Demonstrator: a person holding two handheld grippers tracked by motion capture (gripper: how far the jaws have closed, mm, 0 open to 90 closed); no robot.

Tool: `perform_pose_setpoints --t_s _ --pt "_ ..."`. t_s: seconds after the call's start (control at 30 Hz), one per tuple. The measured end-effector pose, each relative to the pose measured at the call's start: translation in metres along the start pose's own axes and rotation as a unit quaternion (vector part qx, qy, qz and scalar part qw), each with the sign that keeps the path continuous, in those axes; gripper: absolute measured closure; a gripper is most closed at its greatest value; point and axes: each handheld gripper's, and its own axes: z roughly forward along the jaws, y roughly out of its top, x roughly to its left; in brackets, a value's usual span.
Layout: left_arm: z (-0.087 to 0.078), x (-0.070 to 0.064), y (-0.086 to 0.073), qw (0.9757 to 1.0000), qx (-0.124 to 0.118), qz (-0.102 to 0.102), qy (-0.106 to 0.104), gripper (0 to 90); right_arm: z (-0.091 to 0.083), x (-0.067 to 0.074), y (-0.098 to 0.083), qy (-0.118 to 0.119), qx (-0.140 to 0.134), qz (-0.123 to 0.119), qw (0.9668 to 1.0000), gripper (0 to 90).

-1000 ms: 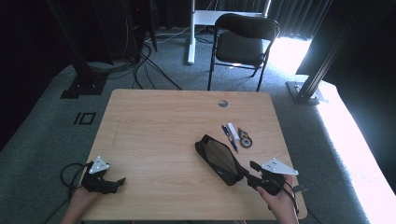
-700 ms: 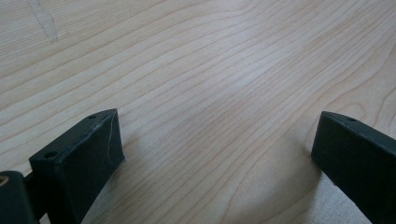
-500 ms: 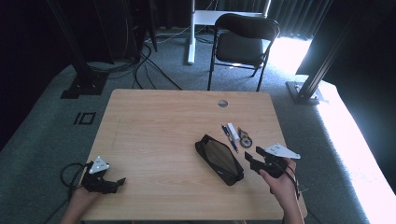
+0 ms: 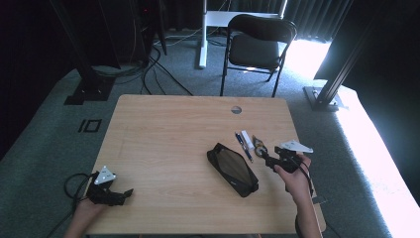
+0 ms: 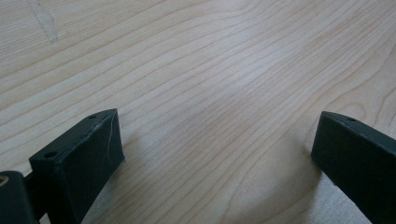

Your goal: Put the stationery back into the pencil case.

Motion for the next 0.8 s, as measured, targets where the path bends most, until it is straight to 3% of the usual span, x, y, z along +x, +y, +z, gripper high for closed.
perform_pose_setpoints --t_s 0.27,0.57,0.8 --pt "0.0 0.0 0.0 1.0 0.0 0.0 0.0 2.2 0.025 -0.012 0.007 -0.005 0.015 0.009 0.9998 40.3" --pt "0.0 0.0 0.0 1.0 0.0 0.0 0.0 2.2 0.05 -0.025 0.019 -0.03 0.032 0.013 0.9989 42.3" --pt "0.0 0.0 0.0 1.0 0.0 0.0 0.0 2.2 0.068 -0.028 0.019 -0.027 0.046 0.013 0.9985 44.6"
